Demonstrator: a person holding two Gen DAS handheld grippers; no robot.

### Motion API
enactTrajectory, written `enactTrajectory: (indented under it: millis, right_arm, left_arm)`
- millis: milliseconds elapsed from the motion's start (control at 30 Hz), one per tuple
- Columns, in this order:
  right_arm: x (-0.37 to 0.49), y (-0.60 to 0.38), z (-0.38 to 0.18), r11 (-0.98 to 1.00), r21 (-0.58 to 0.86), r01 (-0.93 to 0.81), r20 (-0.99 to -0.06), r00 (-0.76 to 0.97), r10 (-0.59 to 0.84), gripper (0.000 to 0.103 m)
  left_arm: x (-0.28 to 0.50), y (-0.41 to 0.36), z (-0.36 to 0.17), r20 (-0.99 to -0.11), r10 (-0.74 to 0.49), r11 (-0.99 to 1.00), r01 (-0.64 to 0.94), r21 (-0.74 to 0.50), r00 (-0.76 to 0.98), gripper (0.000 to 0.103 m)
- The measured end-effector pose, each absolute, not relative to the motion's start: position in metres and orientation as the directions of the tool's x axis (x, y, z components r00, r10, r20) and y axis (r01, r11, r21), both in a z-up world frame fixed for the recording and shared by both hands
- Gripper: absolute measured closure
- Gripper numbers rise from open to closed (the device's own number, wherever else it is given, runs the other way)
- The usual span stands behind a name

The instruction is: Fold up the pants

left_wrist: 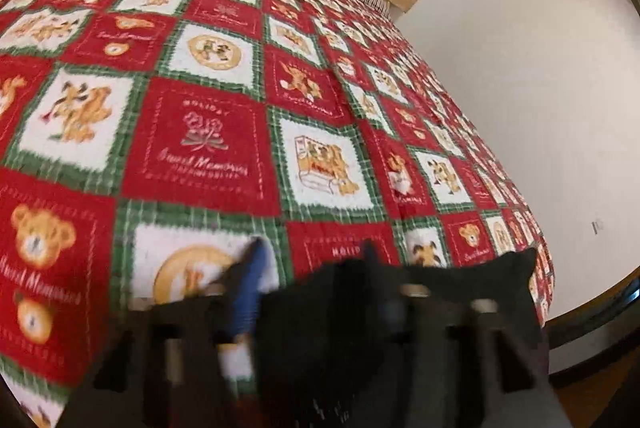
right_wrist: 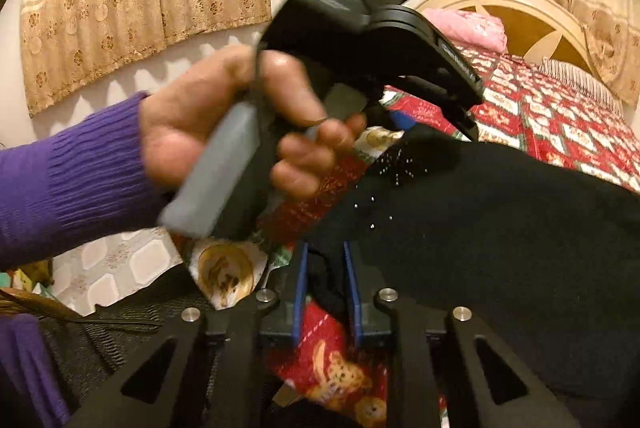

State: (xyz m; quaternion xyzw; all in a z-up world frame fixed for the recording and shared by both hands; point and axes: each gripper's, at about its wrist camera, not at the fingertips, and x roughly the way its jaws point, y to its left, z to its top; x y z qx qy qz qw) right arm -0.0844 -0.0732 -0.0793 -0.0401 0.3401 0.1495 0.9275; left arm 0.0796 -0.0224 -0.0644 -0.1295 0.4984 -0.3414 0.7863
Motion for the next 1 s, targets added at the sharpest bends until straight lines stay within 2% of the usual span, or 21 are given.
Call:
enactTrajectory:
  millis: [33, 100, 167, 200, 233, 300, 333, 433, 533, 633, 767, 933, 1000]
  right_arm:
    - [-0.087, -0.074, -0.079, 0.951, 0.032, -0.309, -0.644, 0.721, 0.256, 0.085]
    - [-0.092, -0.081, -0.072, 0.951, 0.058, -0.303, -0.632, 0.726, 0.270, 0.085]
    - [-0.106, -0.091, -0.061, 0.936, 0.159, -0.313, -0.563, 0.750, 0.346, 0.085]
    - [-0.113, -0.095, -0.056, 0.919, 0.217, -0.330, -0.524, 0.754, 0.395, 0.085]
    - [-0.117, -0.095, -0.053, 0.907, 0.252, -0.338, -0.508, 0.752, 0.421, 0.085]
    - [-0.115, -0.094, -0.056, 0.887, 0.317, -0.335, -0.516, 0.724, 0.458, 0.085]
    - [-0.112, -0.093, -0.061, 0.878, 0.346, -0.329, -0.530, 0.704, 0.473, 0.085]
    - [-0.104, -0.093, -0.074, 0.883, 0.383, -0.272, -0.566, 0.686, 0.457, 0.085]
    - [-0.100, -0.102, -0.082, 0.866, 0.454, -0.208, -0.561, 0.689, 0.460, 0.085]
    - [-0.104, -0.118, -0.087, 0.824, 0.546, -0.153, -0.529, 0.699, 0.481, 0.085]
    - [-0.096, -0.137, -0.111, 0.691, 0.719, -0.071, -0.496, 0.643, 0.583, 0.084]
    - [-0.086, -0.146, -0.109, 0.647, 0.761, -0.054, -0.441, 0.689, 0.576, 0.084]
    - [-0.079, -0.150, -0.117, 0.570, 0.821, -0.020, -0.396, 0.699, 0.595, 0.082]
  left_arm:
    - [0.082, -0.025, -0.065, -0.697, -0.667, 0.730, 0.414, -0.543, 0.262, 0.081]
    - [0.085, -0.024, -0.061, -0.719, -0.634, 0.756, 0.425, -0.497, 0.287, 0.081]
    - [0.086, -0.017, -0.052, -0.734, -0.593, 0.787, 0.431, -0.442, 0.330, 0.080]
    - [0.085, -0.009, -0.044, -0.738, -0.573, 0.801, 0.433, -0.414, 0.356, 0.076]
    - [0.086, -0.006, -0.041, -0.740, -0.565, 0.806, 0.436, -0.400, 0.366, 0.068]
    - [0.083, 0.002, -0.029, -0.741, -0.535, 0.820, 0.461, -0.339, 0.406, 0.053]
    - [0.079, 0.003, -0.024, -0.736, -0.520, 0.822, 0.487, -0.294, 0.434, 0.050]
    - [0.068, -0.004, -0.016, -0.732, -0.510, 0.791, 0.580, -0.193, 0.452, 0.049]
    - [0.056, -0.018, -0.016, -0.733, -0.534, 0.724, 0.675, -0.140, 0.421, 0.049]
    - [0.050, -0.020, -0.018, -0.741, -0.535, 0.697, 0.708, -0.115, 0.406, 0.049]
    - [0.054, -0.015, -0.022, -0.748, -0.543, 0.704, 0.692, -0.157, 0.383, 0.047]
    - [0.054, -0.006, -0.026, -0.760, -0.530, 0.721, 0.671, -0.170, 0.377, 0.047]
    - [0.053, -0.005, -0.025, -0.760, -0.524, 0.725, 0.669, -0.163, 0.384, 0.047]
